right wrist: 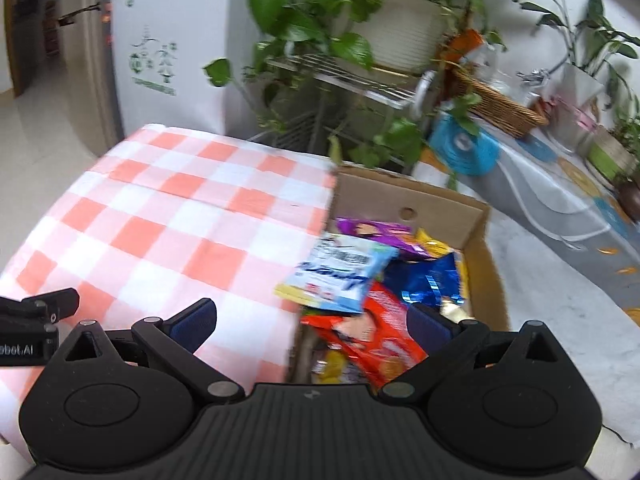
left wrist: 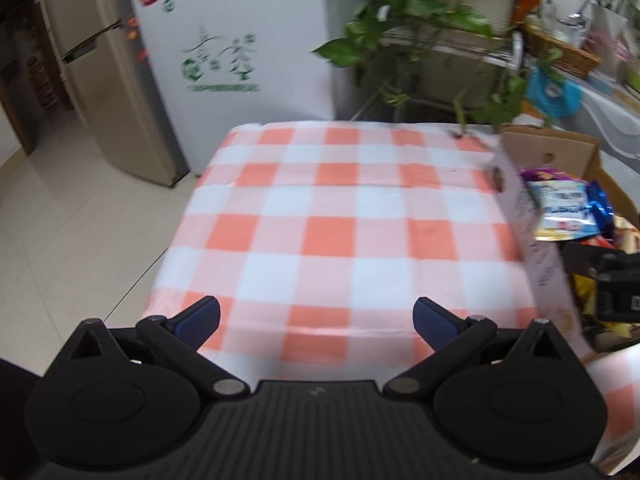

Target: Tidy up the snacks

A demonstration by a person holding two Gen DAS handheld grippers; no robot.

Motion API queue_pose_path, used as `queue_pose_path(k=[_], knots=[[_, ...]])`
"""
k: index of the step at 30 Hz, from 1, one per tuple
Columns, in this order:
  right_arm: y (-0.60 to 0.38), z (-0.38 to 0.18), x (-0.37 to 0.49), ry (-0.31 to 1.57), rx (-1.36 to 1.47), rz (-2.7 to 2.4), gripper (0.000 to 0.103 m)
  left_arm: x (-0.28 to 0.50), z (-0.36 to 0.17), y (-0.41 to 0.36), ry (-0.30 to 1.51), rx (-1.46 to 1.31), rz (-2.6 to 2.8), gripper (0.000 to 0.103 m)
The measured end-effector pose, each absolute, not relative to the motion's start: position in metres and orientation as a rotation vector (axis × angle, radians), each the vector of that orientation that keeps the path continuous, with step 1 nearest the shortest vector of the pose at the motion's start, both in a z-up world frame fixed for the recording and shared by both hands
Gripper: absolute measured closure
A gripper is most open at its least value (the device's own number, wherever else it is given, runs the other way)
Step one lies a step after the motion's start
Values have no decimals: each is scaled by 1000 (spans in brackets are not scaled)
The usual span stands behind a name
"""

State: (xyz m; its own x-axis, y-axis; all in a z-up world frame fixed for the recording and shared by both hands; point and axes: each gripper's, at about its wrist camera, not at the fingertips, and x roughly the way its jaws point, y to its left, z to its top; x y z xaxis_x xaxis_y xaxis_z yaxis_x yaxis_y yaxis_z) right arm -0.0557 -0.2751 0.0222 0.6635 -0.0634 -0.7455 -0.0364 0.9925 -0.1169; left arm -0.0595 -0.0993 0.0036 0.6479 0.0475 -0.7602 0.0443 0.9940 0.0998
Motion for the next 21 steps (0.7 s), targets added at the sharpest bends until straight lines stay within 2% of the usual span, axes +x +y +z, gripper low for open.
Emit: queue_pose_path(k=[21], knots=[[-208, -32, -68, 963, 35, 71, 0, -53, -34, -37, 945, 66, 66, 1]])
